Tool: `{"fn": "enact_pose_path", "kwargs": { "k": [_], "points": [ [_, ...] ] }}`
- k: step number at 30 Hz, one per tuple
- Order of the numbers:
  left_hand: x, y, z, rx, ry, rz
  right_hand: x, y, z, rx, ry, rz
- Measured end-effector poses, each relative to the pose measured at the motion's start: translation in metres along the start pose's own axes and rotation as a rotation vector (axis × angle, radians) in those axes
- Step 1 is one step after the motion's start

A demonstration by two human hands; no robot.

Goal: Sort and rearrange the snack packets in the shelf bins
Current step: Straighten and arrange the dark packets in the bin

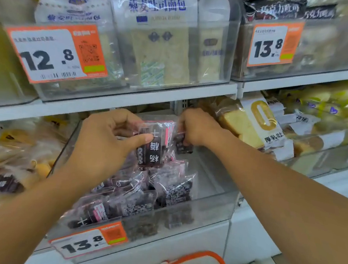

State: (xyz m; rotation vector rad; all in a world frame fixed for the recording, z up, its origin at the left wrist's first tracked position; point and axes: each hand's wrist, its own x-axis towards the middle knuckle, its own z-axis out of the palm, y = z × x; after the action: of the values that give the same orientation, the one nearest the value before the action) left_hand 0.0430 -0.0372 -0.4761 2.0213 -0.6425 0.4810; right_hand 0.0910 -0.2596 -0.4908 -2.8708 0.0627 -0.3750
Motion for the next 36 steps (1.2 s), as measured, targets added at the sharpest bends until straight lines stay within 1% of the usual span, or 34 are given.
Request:
{"fn": "enact_pose_path", "kwargs": {
  "k": [2,4,7,11,13,16,19,21,23,25,26,28,29,31,32,33,36],
  "points": [
    [0.003,-0.002,-0.003,0.008,-0.044,-0.012,0.003,0.0,0.007,-0.033,0.066,0.003],
    [0.005,-0.007,-0.003,0.008,-0.107,-0.065,0.002,-0.001,0.01,-0.104,0.127,0.017],
    [0.002,-0.016,-0.002,-0.035,-0.18,-0.143,0.0,-0.004,0.015,-0.187,0.121,0.01],
    [-0.002,-0.017,0.001,-0.095,-0.126,-0.204,-0.003,-0.006,0.018,-0.219,0.144,0.048],
    [-0.004,-0.014,0.004,-0.183,-0.08,-0.275,-0.003,-0.007,0.02,-0.199,0.163,0.076],
    [-0.003,-0.009,0.01,-0.348,-0.05,-0.408,0.003,-0.006,0.026,-0.126,0.125,0.081],
    [0.002,-0.005,0.018,-0.483,-0.025,-0.573,0.009,-0.003,0.029,0.032,0.006,0.092],
    [0.004,-0.001,0.024,-0.54,-0.008,-0.636,0.008,-0.002,0.026,0.165,-0.075,0.099],
    [0.005,0.004,0.03,-0.604,0.022,-0.66,0.0,-0.001,0.016,0.304,-0.127,0.128],
    [0.005,0.011,0.038,-0.645,0.057,-0.644,-0.013,0.003,0.002,0.499,-0.144,0.179],
    [0.005,0.013,0.042,-0.632,0.075,-0.601,-0.022,0.005,-0.005,0.659,-0.168,0.195],
    [0.005,0.016,0.051,-0.493,0.085,-0.419,-0.044,0.002,-0.019,1.015,-0.282,0.188],
    [0.006,0.019,0.055,-0.41,0.066,-0.3,-0.05,0.004,-0.025,1.102,-0.297,0.163],
    [0.009,0.023,0.064,-0.303,0.026,-0.104,-0.058,0.008,-0.035,1.136,-0.253,0.105],
    [0.012,0.024,0.068,-0.282,0.022,-0.059,-0.06,0.011,-0.04,1.121,-0.206,0.089],
    [0.015,0.024,0.072,-0.277,0.025,-0.038,-0.062,0.014,-0.044,1.069,-0.155,0.071],
    [0.021,0.024,0.082,-0.344,-0.006,-0.003,-0.066,0.018,-0.051,0.76,0.01,-0.064]
  ]
}}
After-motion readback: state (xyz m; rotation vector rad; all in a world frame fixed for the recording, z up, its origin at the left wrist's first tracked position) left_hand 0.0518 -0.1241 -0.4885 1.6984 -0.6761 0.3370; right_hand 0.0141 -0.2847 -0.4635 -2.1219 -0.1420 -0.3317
